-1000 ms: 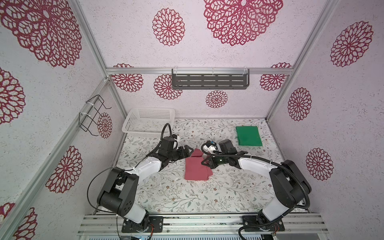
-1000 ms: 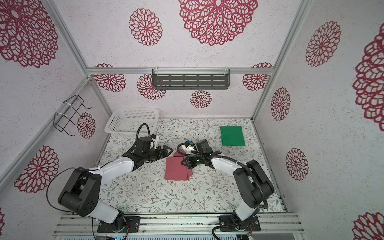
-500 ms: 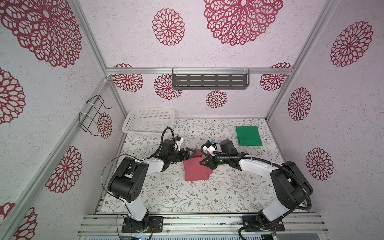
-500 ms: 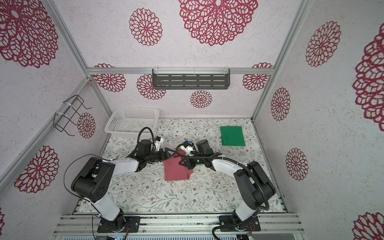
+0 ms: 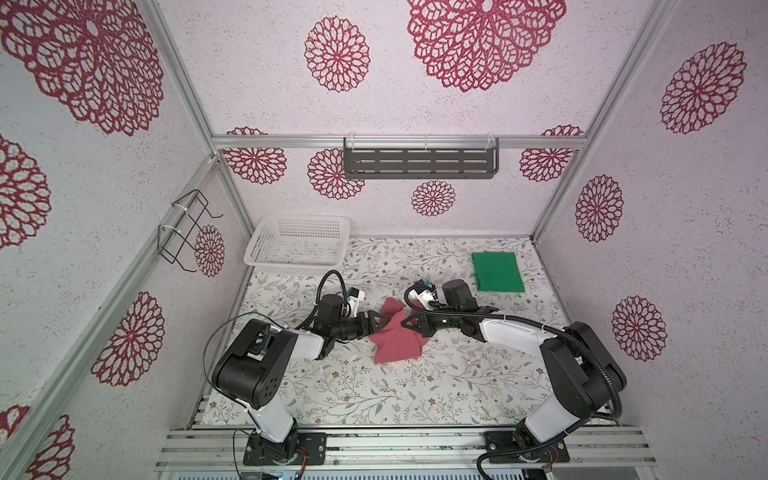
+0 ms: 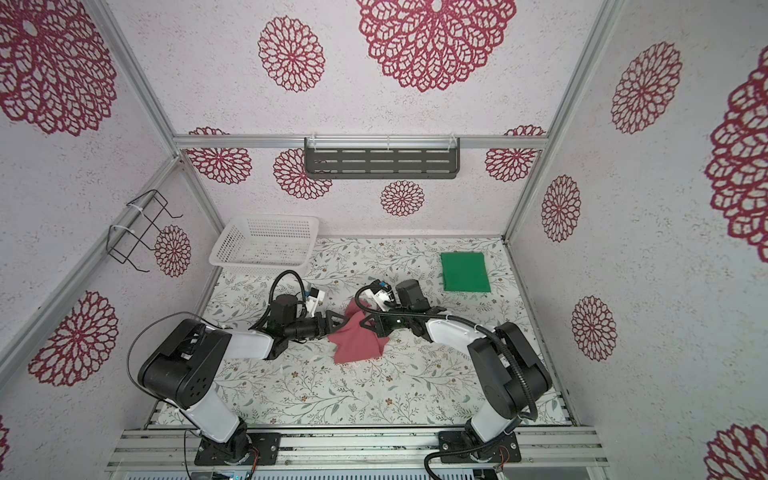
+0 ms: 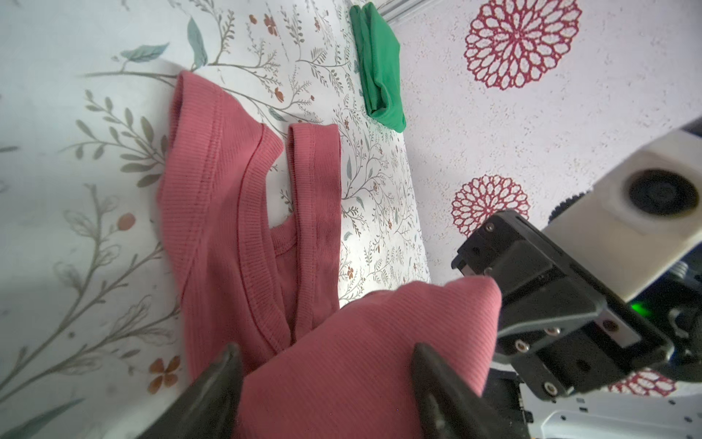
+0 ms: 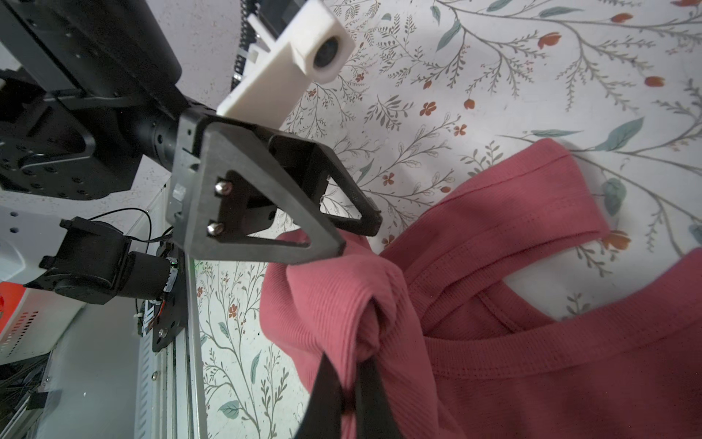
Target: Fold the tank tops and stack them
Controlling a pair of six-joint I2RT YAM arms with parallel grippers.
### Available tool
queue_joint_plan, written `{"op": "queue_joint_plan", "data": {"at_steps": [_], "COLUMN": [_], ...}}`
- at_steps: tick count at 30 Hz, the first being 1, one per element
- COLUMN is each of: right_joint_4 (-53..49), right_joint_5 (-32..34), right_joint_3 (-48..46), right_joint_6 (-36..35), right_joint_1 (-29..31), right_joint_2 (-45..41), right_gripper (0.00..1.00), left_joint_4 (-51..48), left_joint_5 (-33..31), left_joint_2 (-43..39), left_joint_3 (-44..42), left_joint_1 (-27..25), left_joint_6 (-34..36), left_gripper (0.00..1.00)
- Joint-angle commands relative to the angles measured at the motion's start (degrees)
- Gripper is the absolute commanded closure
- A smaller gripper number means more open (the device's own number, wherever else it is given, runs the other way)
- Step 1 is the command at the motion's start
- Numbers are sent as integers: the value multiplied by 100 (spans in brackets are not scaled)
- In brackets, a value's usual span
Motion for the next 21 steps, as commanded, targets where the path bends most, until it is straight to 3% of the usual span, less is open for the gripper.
{"op": "queue_joint_plan", "data": {"at_steps": [1,3,12,15,21], "right_joint_4": [163,138,219,219,266], "right_joint_5": [86,126,215,230,274], "right_joint_3": [32,12,-51,-42,-80], "right_joint_6": [30,21,104,113,424], "right_joint_1": [-55,-63,-131,-172,-228], "right_joint_2": [-2,31,98,97,-21], "right_gripper": [100,100,100,100,100], "left_joint_4": [437,498,29,-241,-959], "left_joint_5": [34,65,39,-33,-246], "left_joint_2": [-266,-307,-313,-312,-673], "left_joint_3": [-46,-31,-21,3,198], "left_joint_1": [102,119,118,115,92], "left_joint_6": [-191,-266,-170,-54,230], "left_gripper": [19,21,50,62,95]}}
